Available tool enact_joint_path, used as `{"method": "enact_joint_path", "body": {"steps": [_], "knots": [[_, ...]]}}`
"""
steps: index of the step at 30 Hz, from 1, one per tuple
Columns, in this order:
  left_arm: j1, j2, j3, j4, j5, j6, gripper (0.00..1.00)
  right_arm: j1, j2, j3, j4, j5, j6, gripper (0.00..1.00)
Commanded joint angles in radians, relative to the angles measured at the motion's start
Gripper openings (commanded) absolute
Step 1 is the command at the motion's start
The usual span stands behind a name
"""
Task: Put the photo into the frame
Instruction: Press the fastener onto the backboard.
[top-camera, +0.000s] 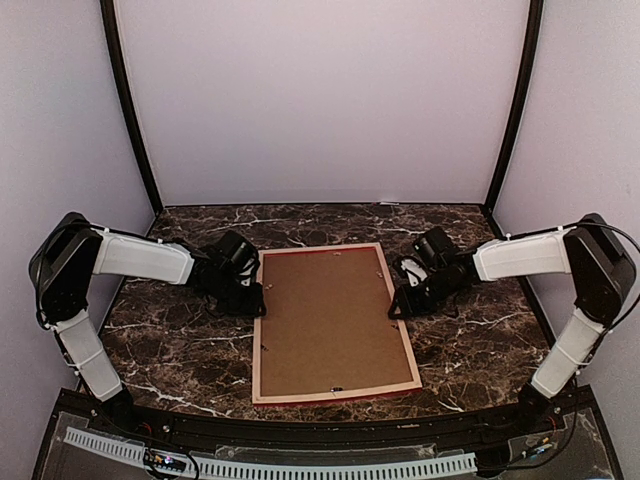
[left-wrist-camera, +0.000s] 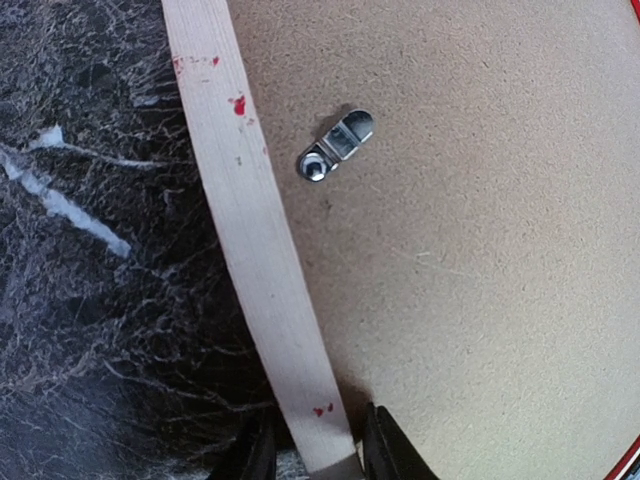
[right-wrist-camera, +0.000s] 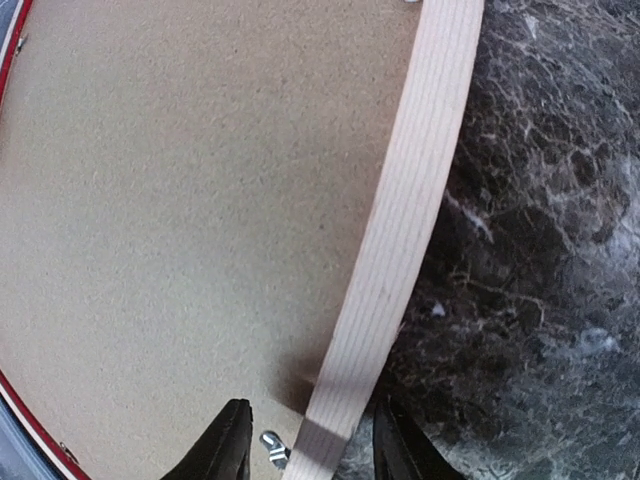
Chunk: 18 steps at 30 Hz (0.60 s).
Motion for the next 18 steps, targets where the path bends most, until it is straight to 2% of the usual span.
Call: {"method": "enact_joint_path", "body": {"steps": [1,4,6,9,11,14,18], "knots": [[0.004,0.001,0.006,-0.052,0.005,0.015,0.35,-0.006,0.062,0.052,0.035,0.022,0.021,0.41],[0.006,0.001,0.02,-0.049,0.026,0.016,0.41,-0.007,0.09,0.062,0.041,0.047,0.029,0.32],[0.007,0.001,0.033,-0.049,0.033,0.017,0.49,-0.007,0.099,0.063,0.039,0.067,0.042,0.25],[0.012,0.007,0.057,-0.054,0.032,0.028,0.64,-0.007,0.097,0.053,0.044,0.089,0.063,0.19],[0.02,0.022,0.084,-0.065,0.023,0.042,0.7,-0.007,0.095,0.046,0.049,0.093,0.077,0.17],[0.037,0.06,0.144,-0.087,0.019,0.068,0.76,-0.008,0.094,0.04,0.058,0.081,0.088,0.15],[0.069,0.123,0.216,-0.09,0.031,0.101,0.78,-0.007,0.093,0.038,0.061,0.077,0.093,0.15]]}}
